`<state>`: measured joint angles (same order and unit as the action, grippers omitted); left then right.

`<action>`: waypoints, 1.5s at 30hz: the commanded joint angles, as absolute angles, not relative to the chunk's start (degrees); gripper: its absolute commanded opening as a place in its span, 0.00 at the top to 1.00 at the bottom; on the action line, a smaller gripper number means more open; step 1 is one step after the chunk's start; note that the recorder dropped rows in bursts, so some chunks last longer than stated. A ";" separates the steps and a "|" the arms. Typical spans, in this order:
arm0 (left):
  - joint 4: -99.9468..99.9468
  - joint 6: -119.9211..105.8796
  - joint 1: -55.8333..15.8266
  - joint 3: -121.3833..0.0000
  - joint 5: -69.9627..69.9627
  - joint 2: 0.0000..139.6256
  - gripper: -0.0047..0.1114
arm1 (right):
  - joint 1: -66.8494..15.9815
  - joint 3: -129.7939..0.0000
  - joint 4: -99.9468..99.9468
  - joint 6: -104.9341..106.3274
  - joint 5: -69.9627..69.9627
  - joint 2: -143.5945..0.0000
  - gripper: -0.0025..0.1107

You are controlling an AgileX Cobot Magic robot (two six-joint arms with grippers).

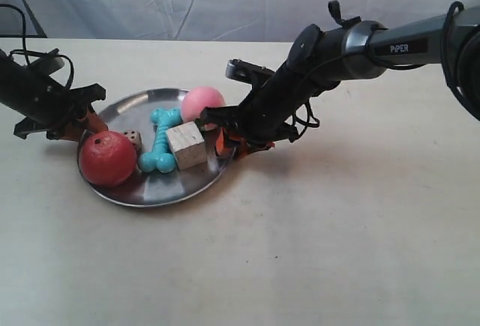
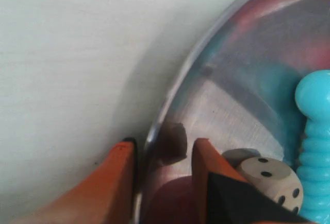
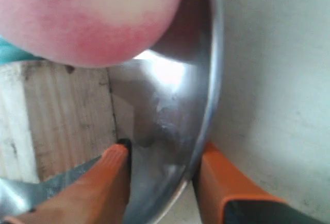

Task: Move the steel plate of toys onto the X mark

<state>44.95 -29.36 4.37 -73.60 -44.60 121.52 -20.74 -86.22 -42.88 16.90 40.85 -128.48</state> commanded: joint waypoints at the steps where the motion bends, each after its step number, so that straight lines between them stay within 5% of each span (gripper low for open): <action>1: 46.24 -29.65 3.57 -73.42 -46.16 120.98 0.66 | -21.09 -86.53 -34.37 9.22 41.28 -127.53 0.57; 9: 41.00 -29.83 5.08 -73.42 -44.93 116.97 0.66 | -20.01 -86.53 -23.73 1.49 44.38 -123.44 0.57; 12: 35.18 -25.63 5.86 -73.42 -44.68 113.37 0.78 | -20.01 -86.53 -18.99 1.00 46.92 -119.90 0.58; 14: 34.64 -25.53 6.80 -73.42 -45.10 109.14 0.94 | -20.01 -85.90 -15.87 1.00 47.99 -115.21 0.71; 15: 34.64 -25.65 6.78 -73.42 -45.13 105.29 0.96 | -20.01 -85.12 -13.73 1.00 48.57 -111.59 0.86; 17: 35.17 -26.31 6.78 -73.42 -44.55 100.96 0.96 | -20.01 -84.23 -12.53 1.00 49.33 -107.55 0.98; 24: 37.17 -31.06 6.67 -68.33 -37.92 80.80 0.96 | -20.14 -75.52 -9.63 1.12 43.89 -86.64 0.98; 35: 47.71 -39.76 5.22 -47.01 -28.37 45.89 0.96 | -20.14 -44.22 -9.54 1.76 21.18 -45.49 0.98; 45: 59.83 -57.38 0.33 -34.14 -21.68 24.78 0.96 | -20.14 -30.92 -9.54 4.94 18.89 -21.78 0.98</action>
<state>57.64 -55.57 1.07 -36.65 -25.67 29.00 -20.24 -32.39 -9.87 4.33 20.28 -24.97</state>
